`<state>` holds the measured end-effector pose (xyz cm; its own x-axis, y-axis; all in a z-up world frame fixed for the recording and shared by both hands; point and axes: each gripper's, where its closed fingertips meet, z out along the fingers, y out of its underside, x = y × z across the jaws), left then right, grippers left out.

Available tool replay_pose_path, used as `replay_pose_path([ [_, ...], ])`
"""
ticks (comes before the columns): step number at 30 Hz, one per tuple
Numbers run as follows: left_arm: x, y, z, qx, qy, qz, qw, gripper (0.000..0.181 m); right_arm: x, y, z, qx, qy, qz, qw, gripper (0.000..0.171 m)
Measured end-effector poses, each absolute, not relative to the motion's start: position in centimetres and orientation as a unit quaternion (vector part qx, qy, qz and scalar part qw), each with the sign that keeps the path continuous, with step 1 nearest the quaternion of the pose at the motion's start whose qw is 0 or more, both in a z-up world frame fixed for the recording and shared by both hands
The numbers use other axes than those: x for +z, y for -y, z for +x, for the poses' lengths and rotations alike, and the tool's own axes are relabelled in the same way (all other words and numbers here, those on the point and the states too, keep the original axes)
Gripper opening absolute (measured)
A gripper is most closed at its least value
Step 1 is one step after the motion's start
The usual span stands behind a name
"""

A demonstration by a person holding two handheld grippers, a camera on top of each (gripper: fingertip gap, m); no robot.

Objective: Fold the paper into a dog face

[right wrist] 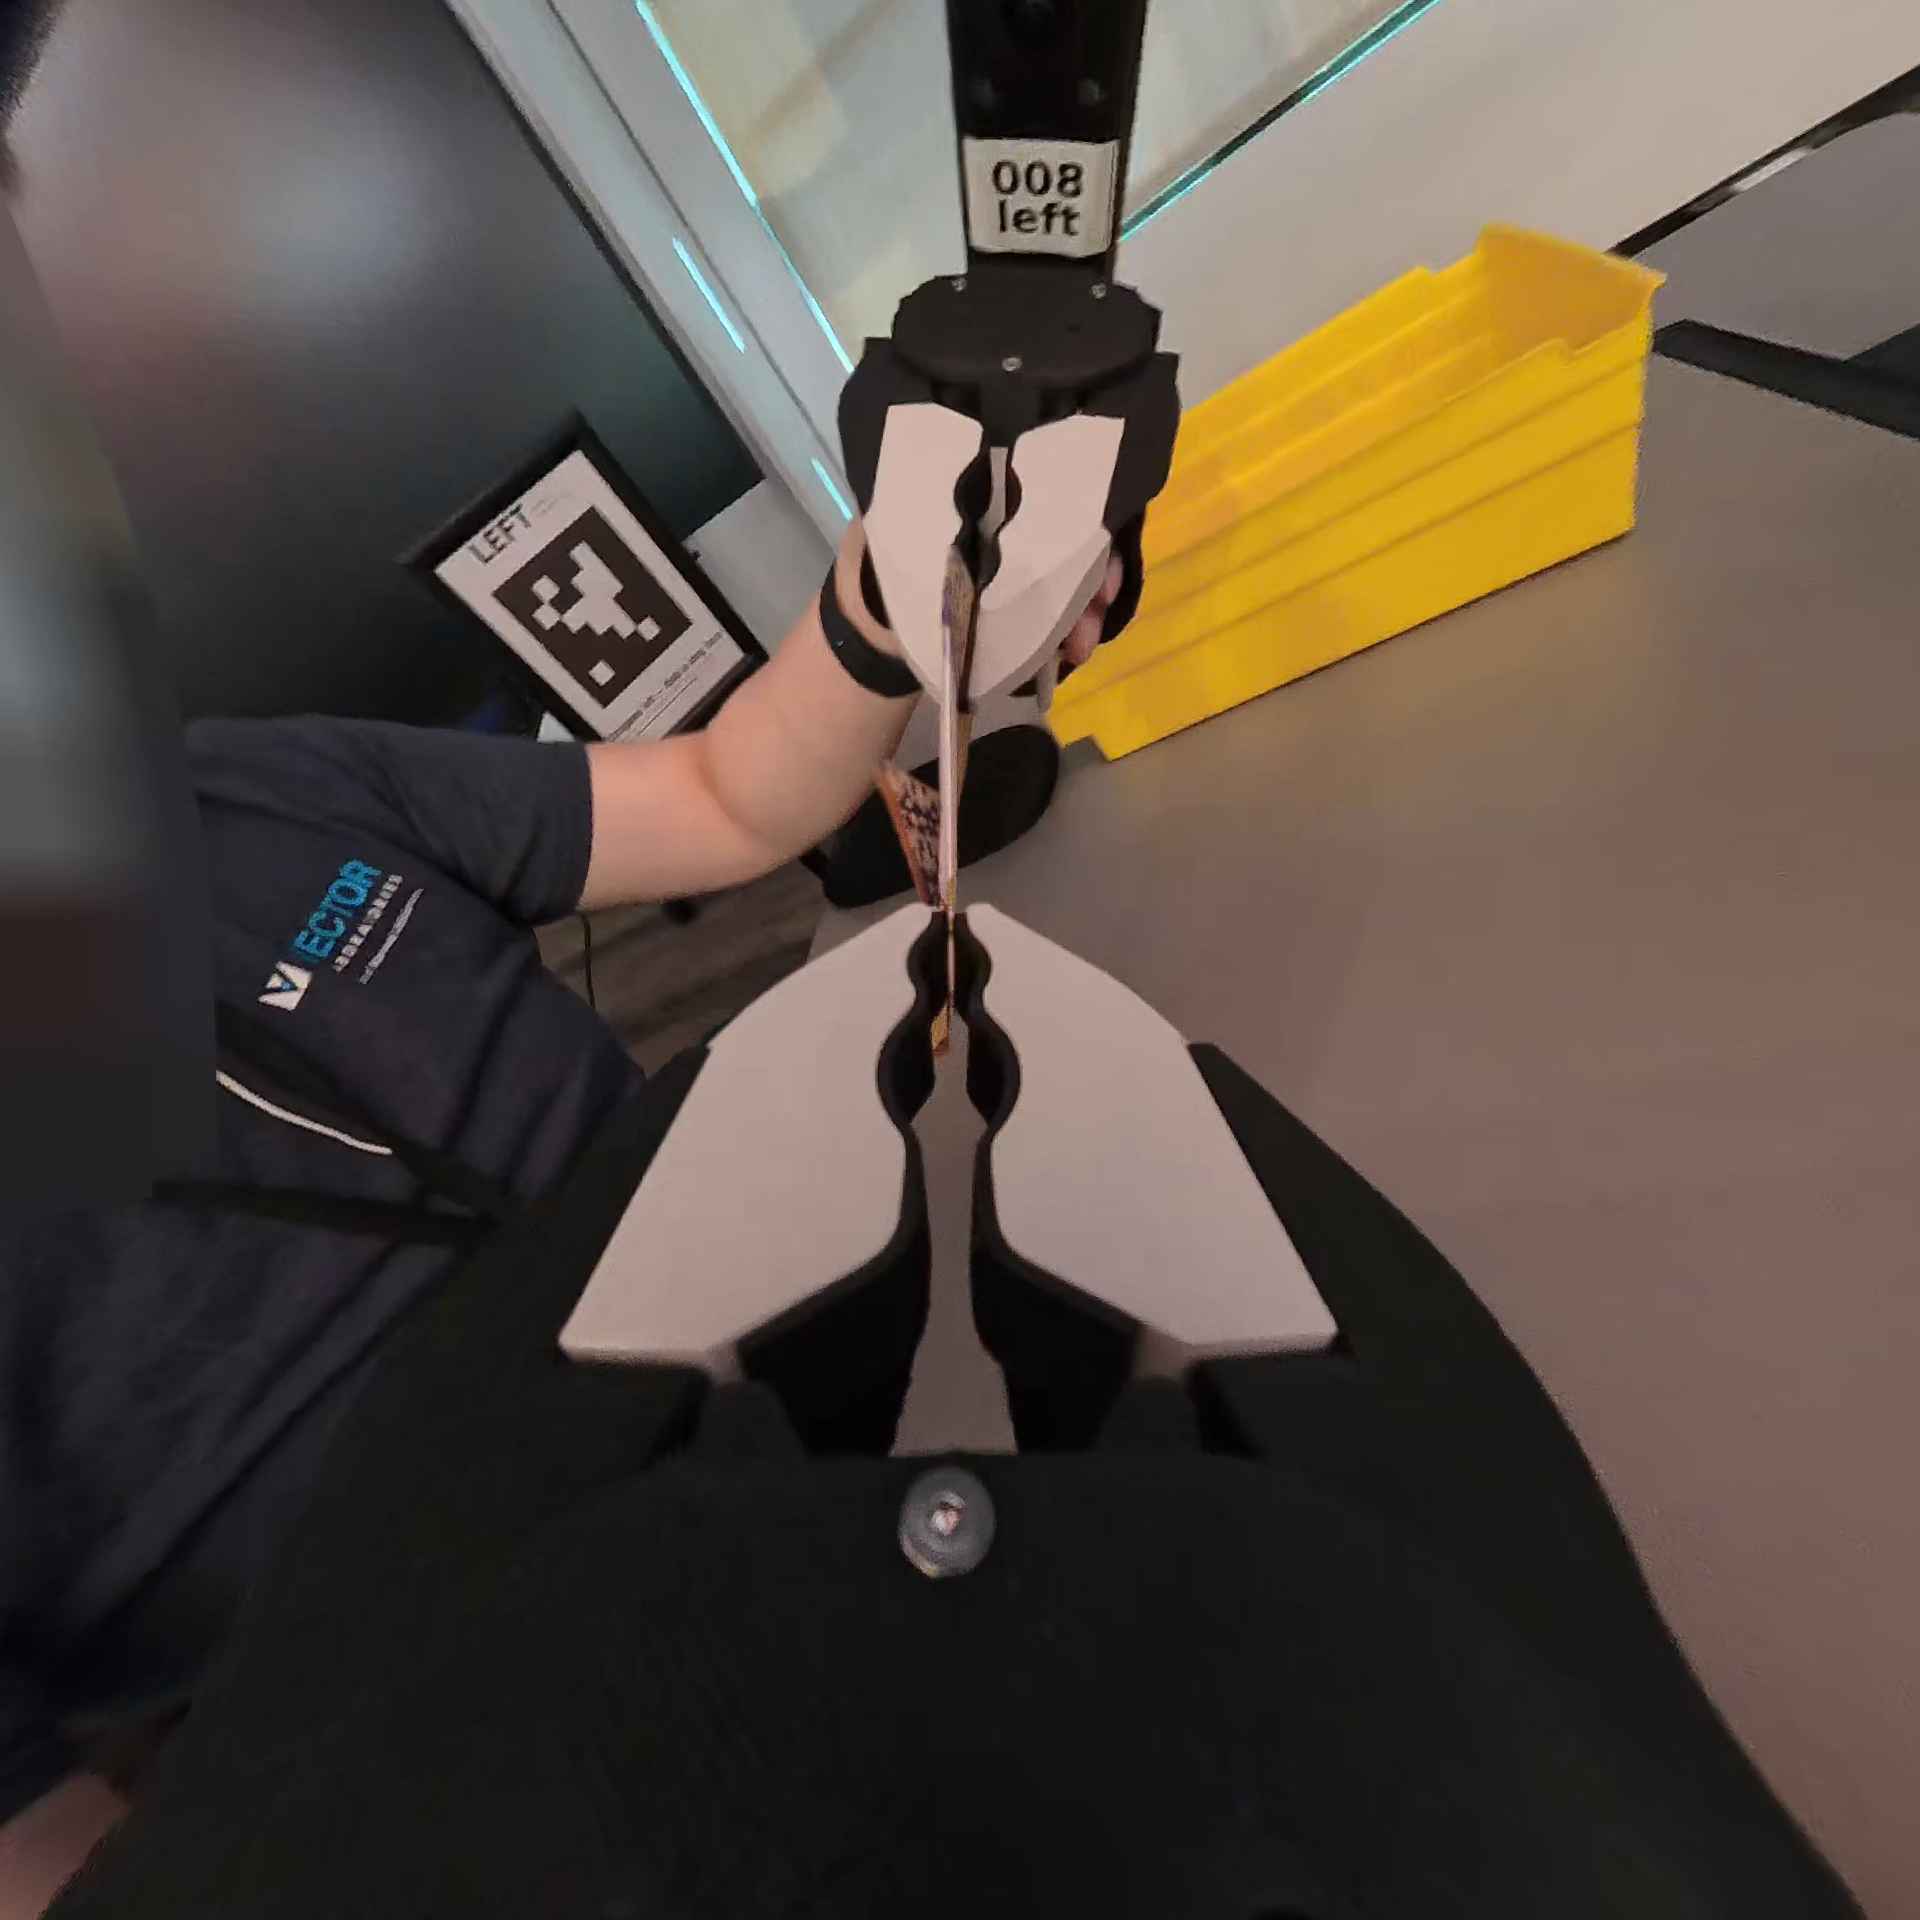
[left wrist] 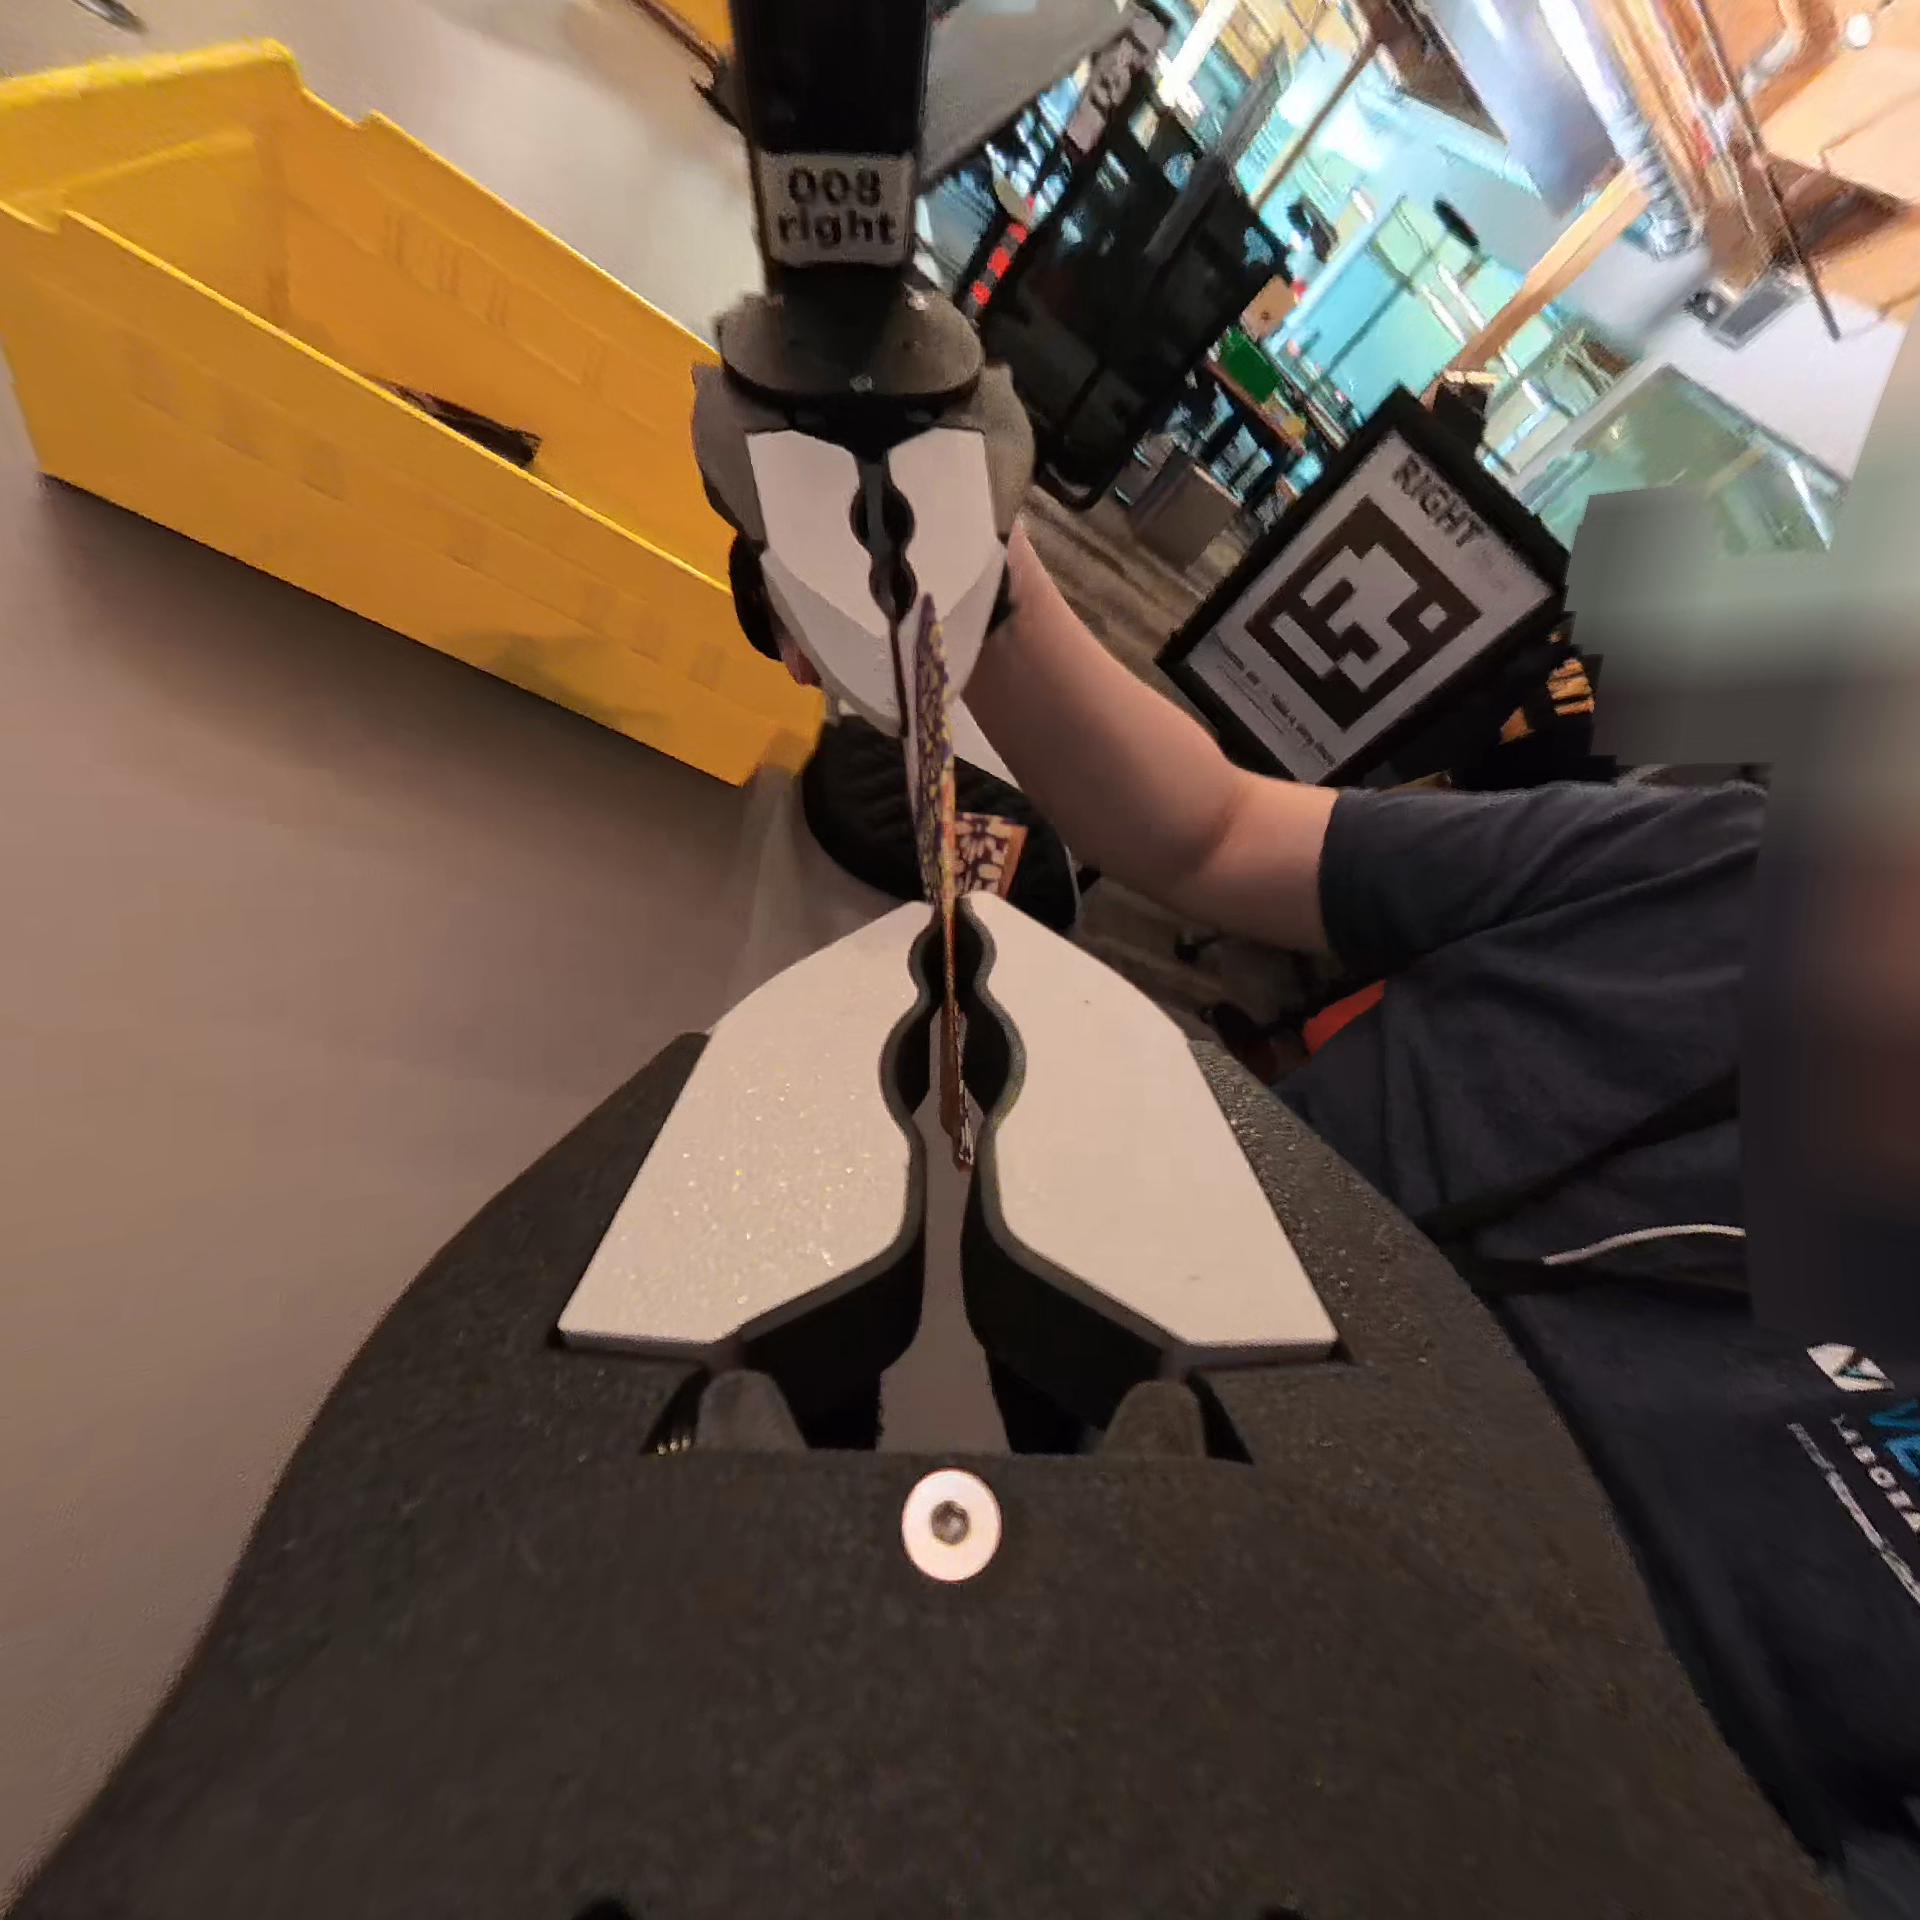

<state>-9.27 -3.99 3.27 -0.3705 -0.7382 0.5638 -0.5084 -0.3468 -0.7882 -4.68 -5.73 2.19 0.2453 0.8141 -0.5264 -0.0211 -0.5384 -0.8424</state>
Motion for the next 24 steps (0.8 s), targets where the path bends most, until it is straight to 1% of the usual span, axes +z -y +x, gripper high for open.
replay_pose_path([
  [1,3.4,3.1,-9.1,-0.606,-0.56,-0.554,0.112,0.001,2.2,5.2,-4.5,0.54,0.284,-0.691,0.389,0.001],
  [5,3.7,0.2,-8.7,-0.602,-0.55,-0.544,0.195,0.017,3.3,3.1,-3.2,0.537,0.264,-0.684,0.417,0.001],
  [6,4.0,-0.1,-8.6,-0.613,-0.544,-0.536,0.203,0.015,3.6,2.7,-2.8,0.545,0.256,-0.682,0.415,0.001],
  [9,4.8,-1.4,-7.6,-0.64,-0.518,-0.518,0.231,0.001,4.4,2.2,-2.1,0.566,0.261,-0.665,0.413,0.001],
  [13,5.0,-2.5,-7.0,-0.638,-0.511,-0.505,0.275,0.0,4.7,0.5,-1.1,0.569,0.228,-0.673,0.416,0.001],
  [16,5.8,-3.1,-7.0,-0.64,-0.501,-0.517,0.266,0.0,5.4,-0.4,-0.2,0.572,0.212,-0.666,0.43,0.005],
  [18,6.4,-2.9,-7.2,-0.655,-0.49,-0.521,0.244,0.0,5.4,-0.7,0.3,0.555,0.22,-0.671,0.44,0.001],
  [21,6.0,-2.8,-7.2,-0.652,-0.486,-0.54,0.219,0.0,4.4,-0.8,0.3,0.536,0.229,-0.696,0.419,0.001],
  [24,6.0,-2.8,-7.3,-0.667,-0.473,-0.54,0.198,0.0,4.6,-0.2,0.0,0.578,0.205,-0.685,0.393,0.001],
])
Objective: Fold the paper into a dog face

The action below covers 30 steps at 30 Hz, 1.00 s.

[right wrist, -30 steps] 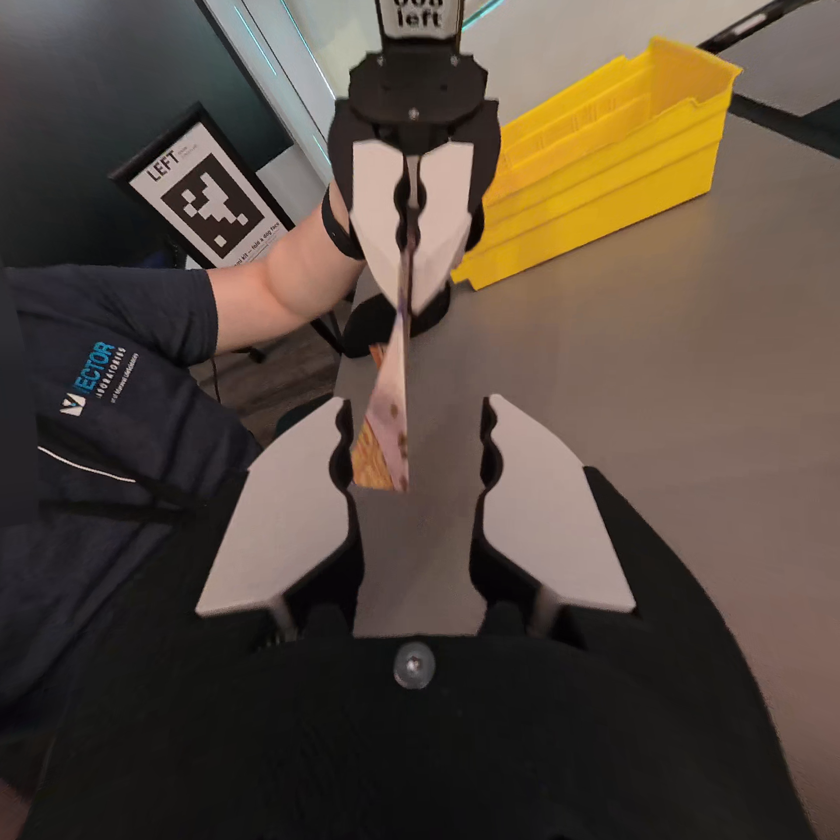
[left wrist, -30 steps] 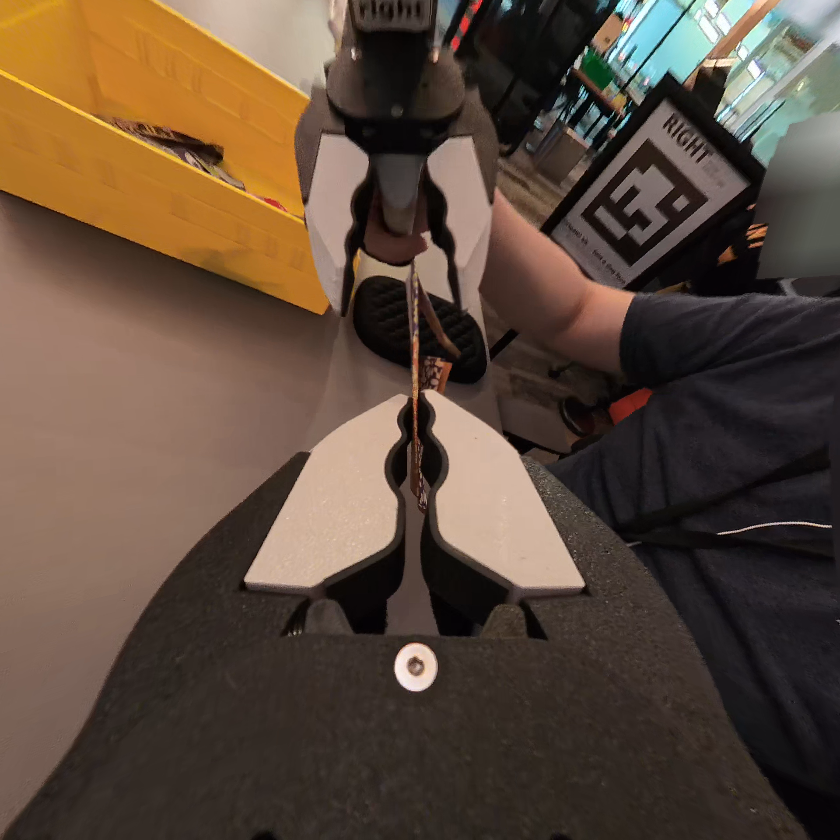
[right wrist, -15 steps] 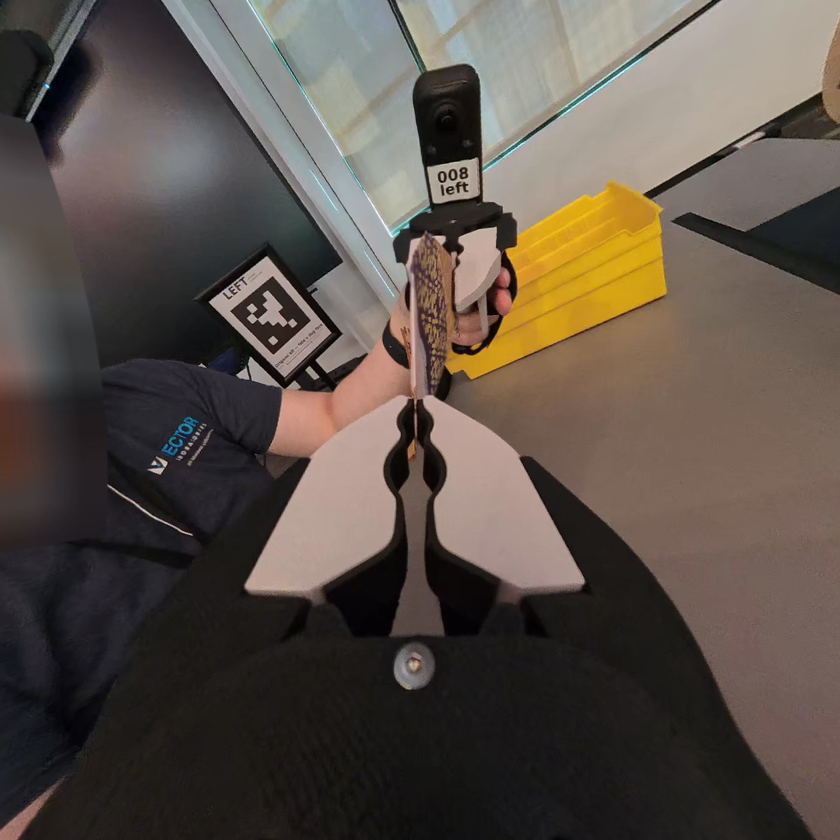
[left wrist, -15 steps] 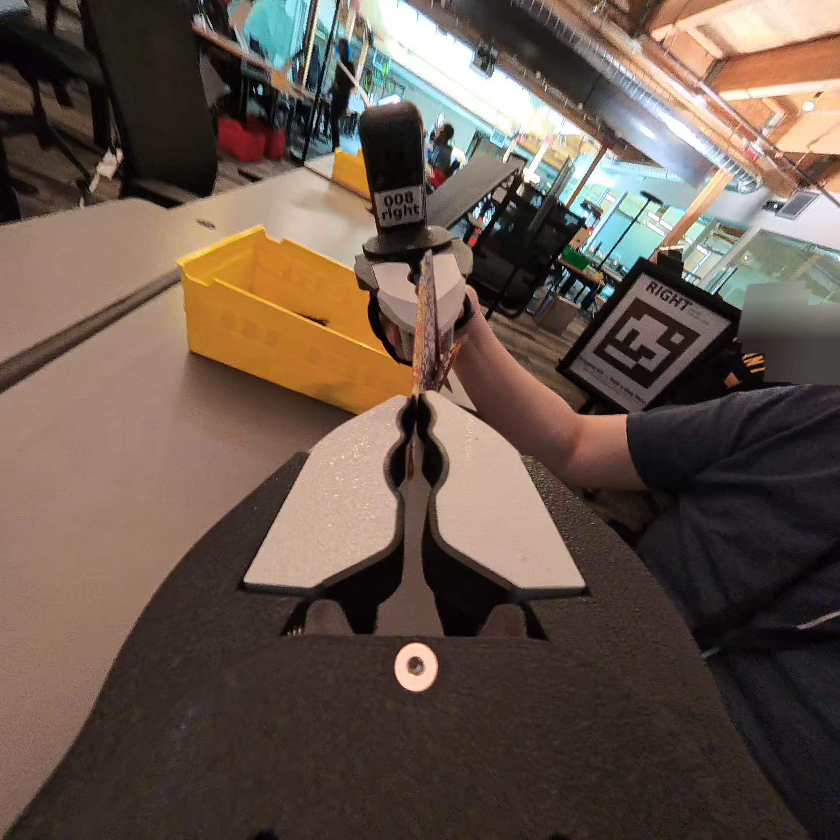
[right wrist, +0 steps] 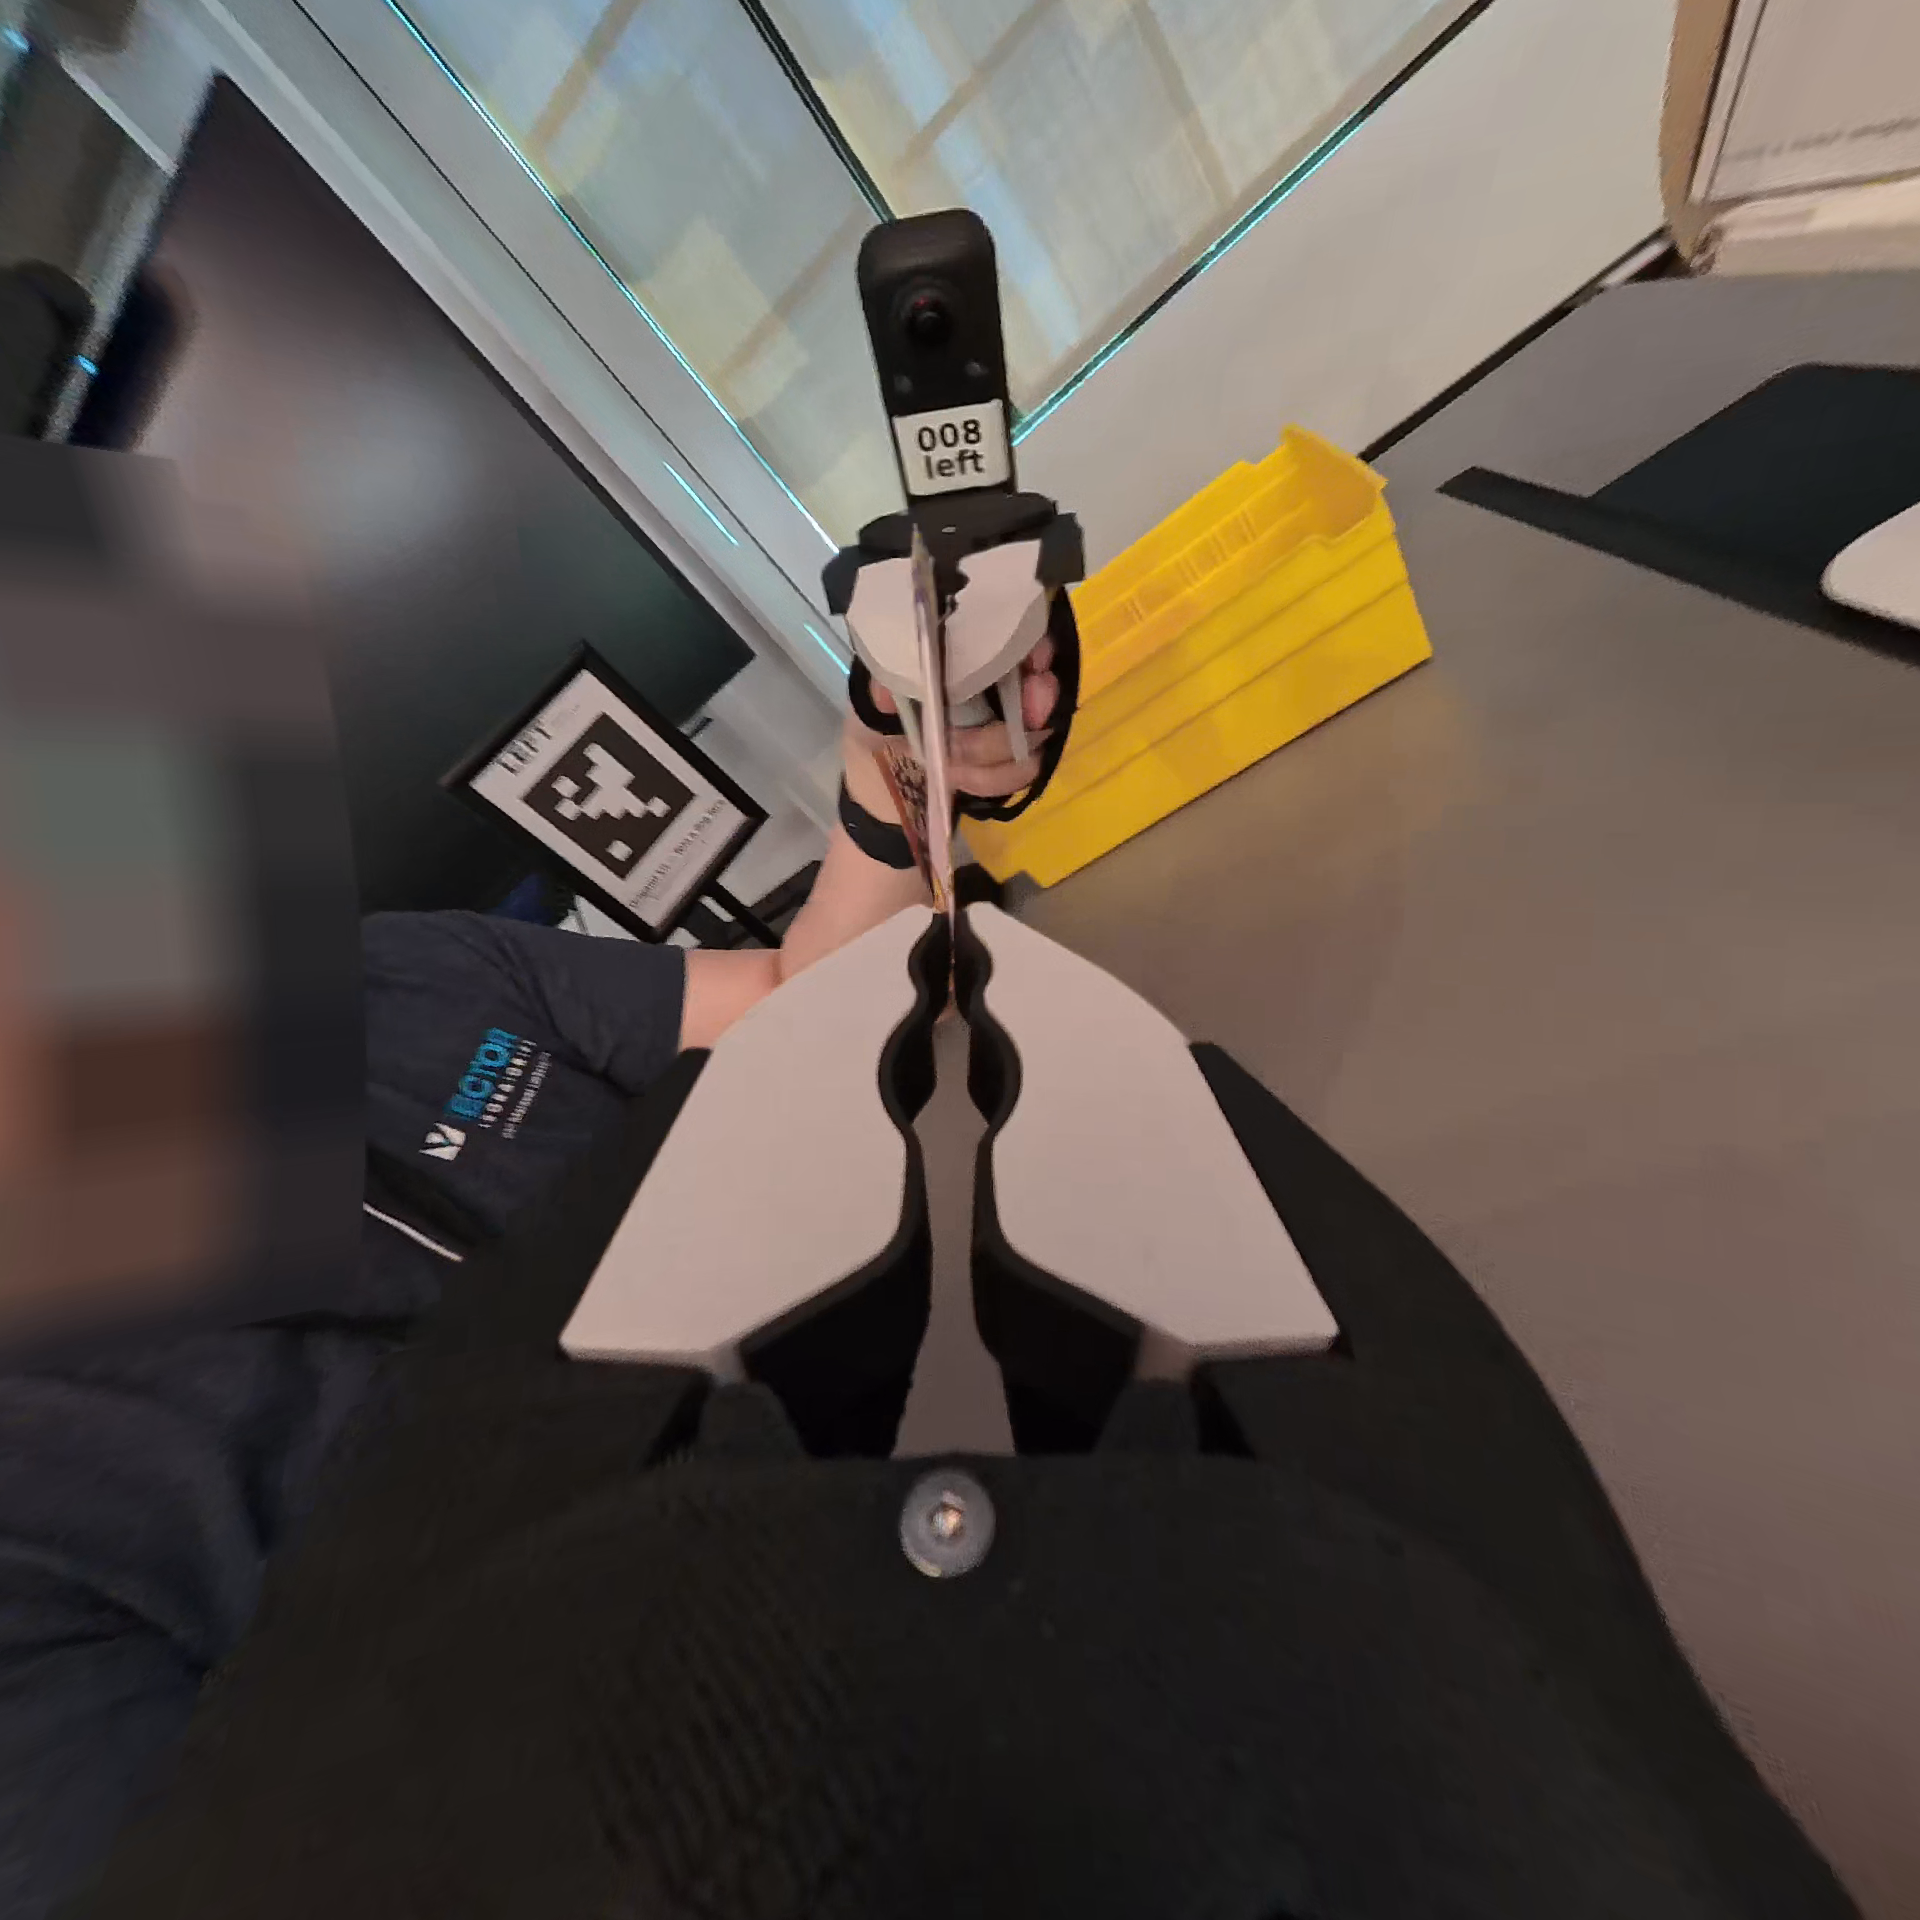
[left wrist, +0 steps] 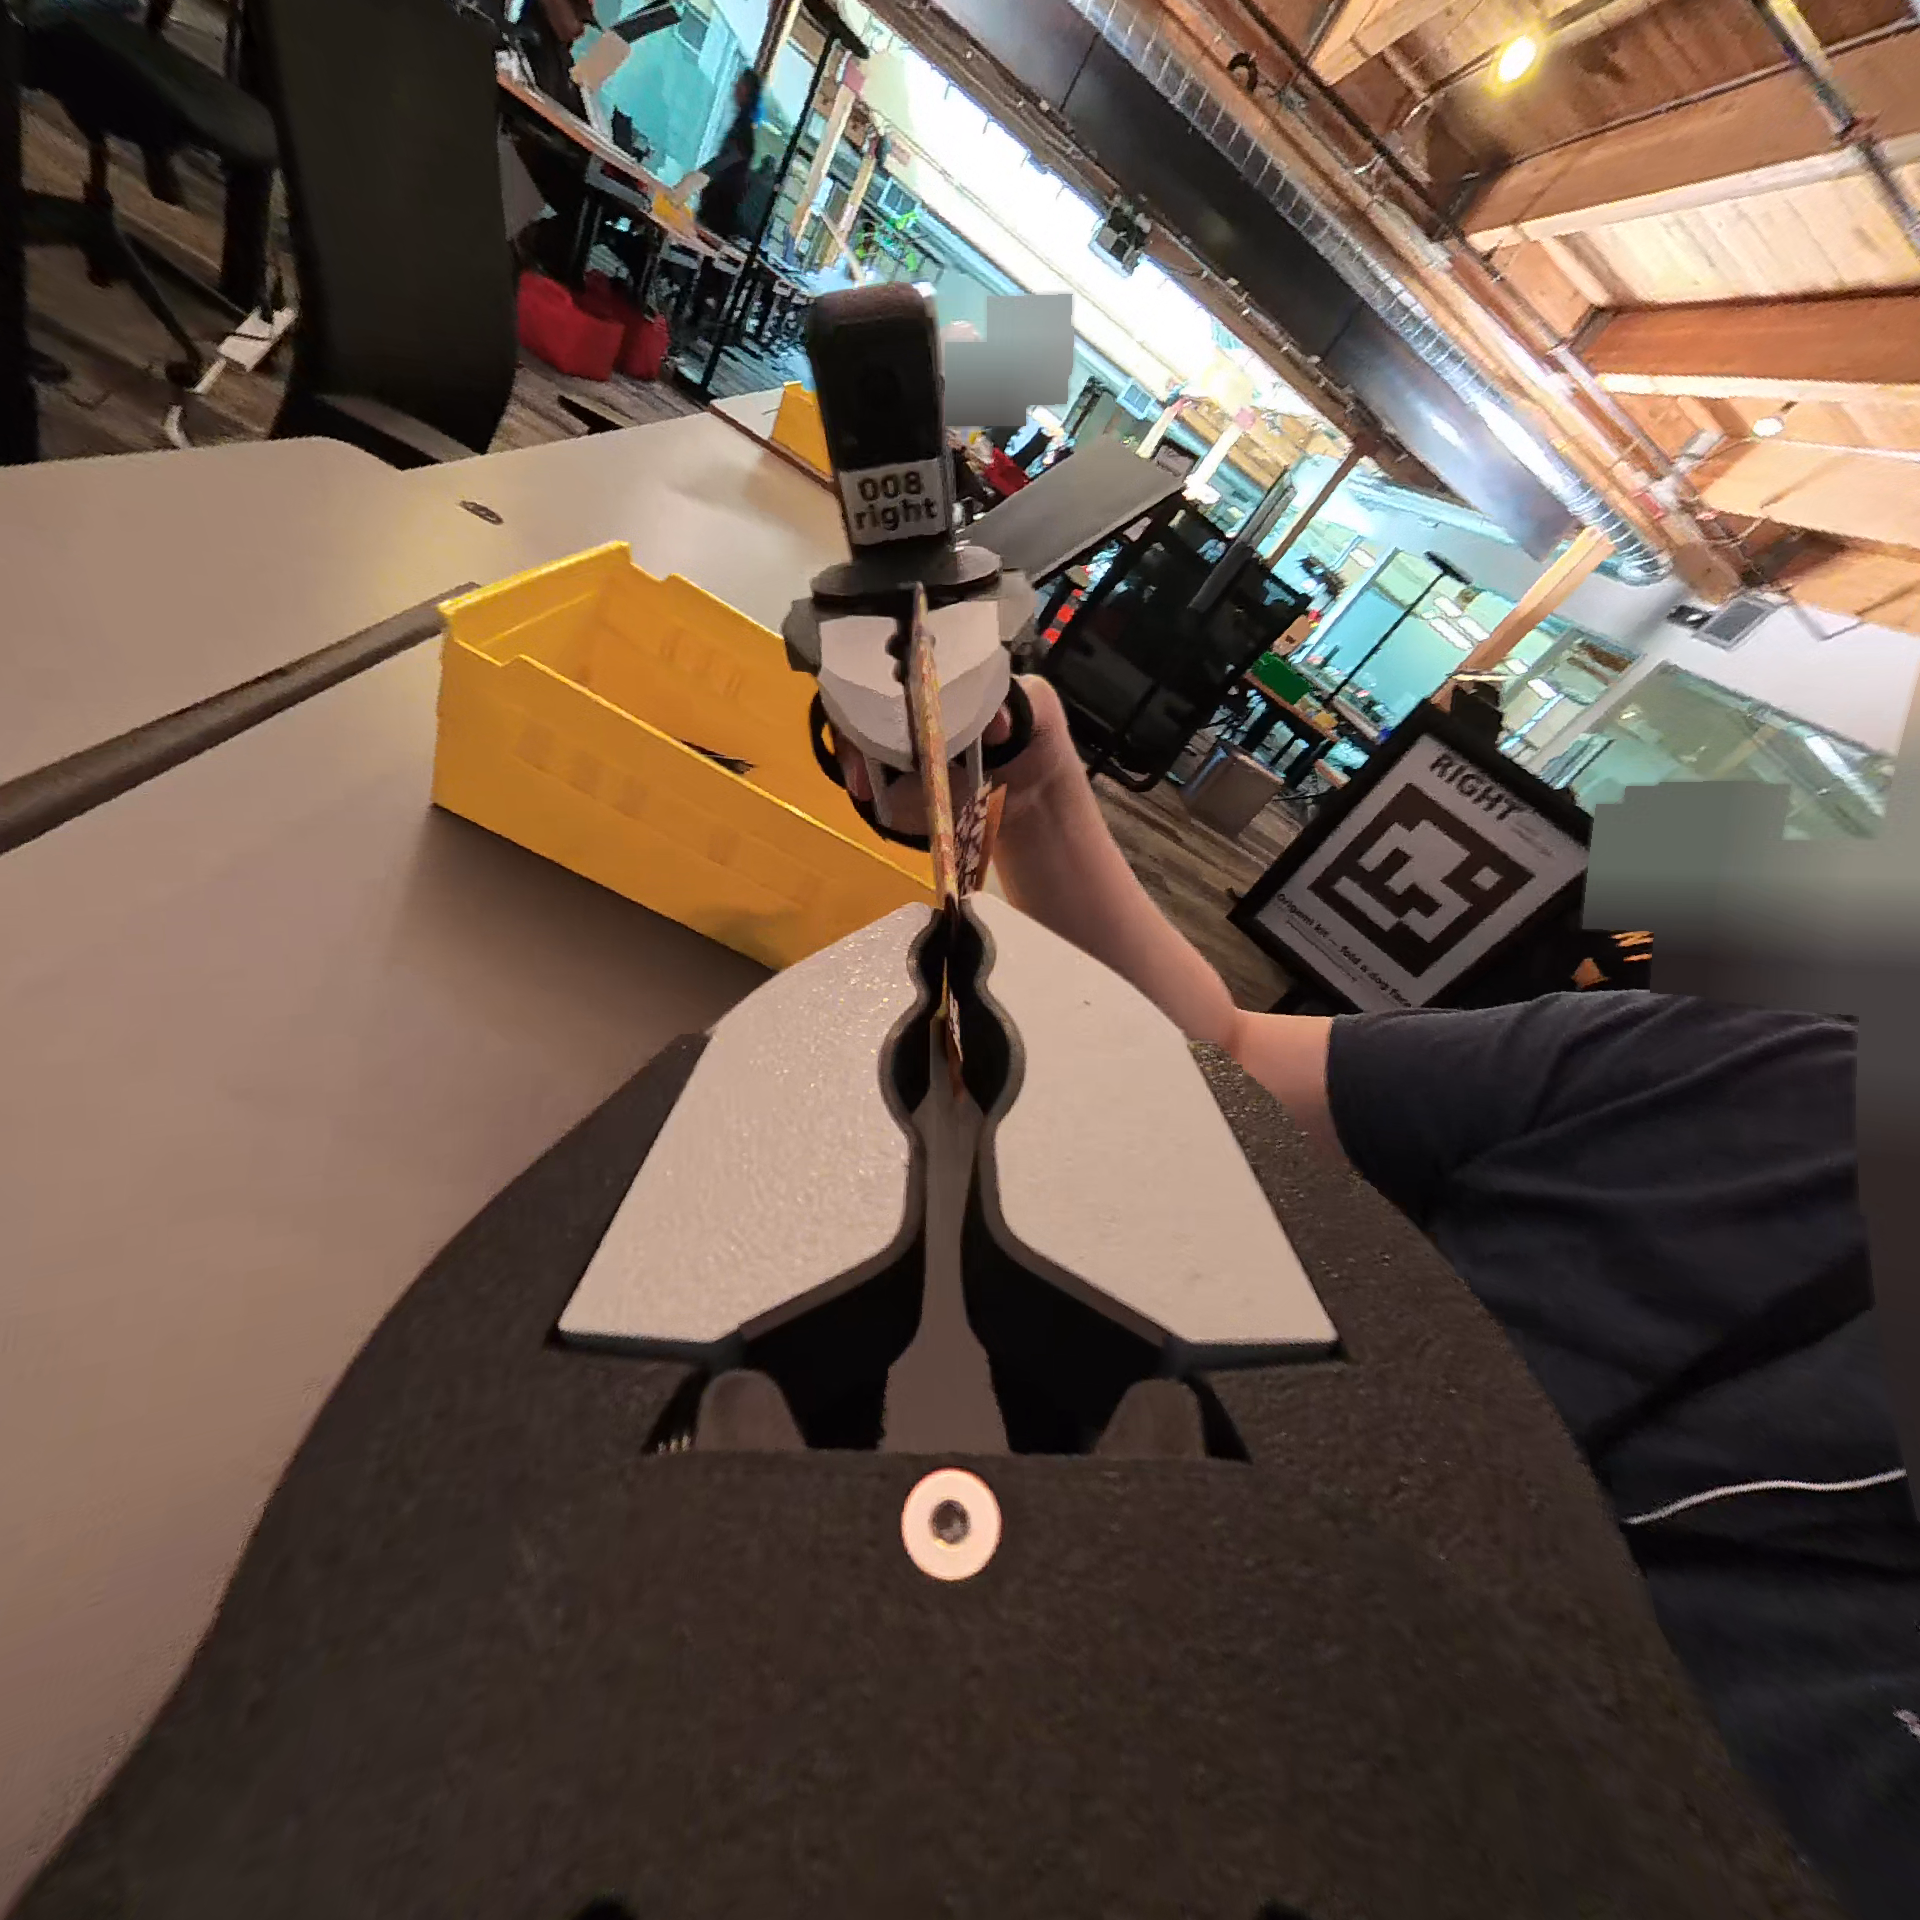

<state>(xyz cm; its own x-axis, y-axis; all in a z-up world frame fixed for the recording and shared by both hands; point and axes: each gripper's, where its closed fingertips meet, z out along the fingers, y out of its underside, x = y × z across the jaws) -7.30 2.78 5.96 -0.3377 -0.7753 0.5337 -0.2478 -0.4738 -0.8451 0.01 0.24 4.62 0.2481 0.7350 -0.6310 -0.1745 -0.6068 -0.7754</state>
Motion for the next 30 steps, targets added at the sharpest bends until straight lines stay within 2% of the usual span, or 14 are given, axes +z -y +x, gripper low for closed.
replay_pose_path([
  [16,6.6,-2.0,-7.5,-0.673,-0.469,-0.535,0.204,0.0,6.3,1.2,-0.4,0.587,0.223,-0.656,0.418,0.002],
  [19,6.5,-1.9,-7.7,-0.674,-0.47,-0.535,0.195,0.0,6.5,0.7,0.0,0.586,0.214,-0.651,0.433,0.02],
  [25,5.9,-1.5,-7.5,-0.671,-0.483,-0.533,0.181,0.0,6.4,0.9,-0.2,0.551,0.24,-0.659,0.452,0.022],
  [28,5.4,-1.2,-7.3,-0.664,-0.493,-0.535,0.175,0.0,5.8,1.0,-0.7,0.528,0.257,-0.674,0.449,0.022],
  [29,5.3,-1.1,-7.3,-0.662,-0.495,-0.536,0.172,0.0,5.6,0.9,-0.9,0.518,0.262,-0.678,0.45,0.018],
  [30,5.2,-1.0,-7.2,-0.661,-0.496,-0.536,0.17,0.0,5.4,1.1,-1.0,0.51,0.274,-0.681,0.448,0.001],
])
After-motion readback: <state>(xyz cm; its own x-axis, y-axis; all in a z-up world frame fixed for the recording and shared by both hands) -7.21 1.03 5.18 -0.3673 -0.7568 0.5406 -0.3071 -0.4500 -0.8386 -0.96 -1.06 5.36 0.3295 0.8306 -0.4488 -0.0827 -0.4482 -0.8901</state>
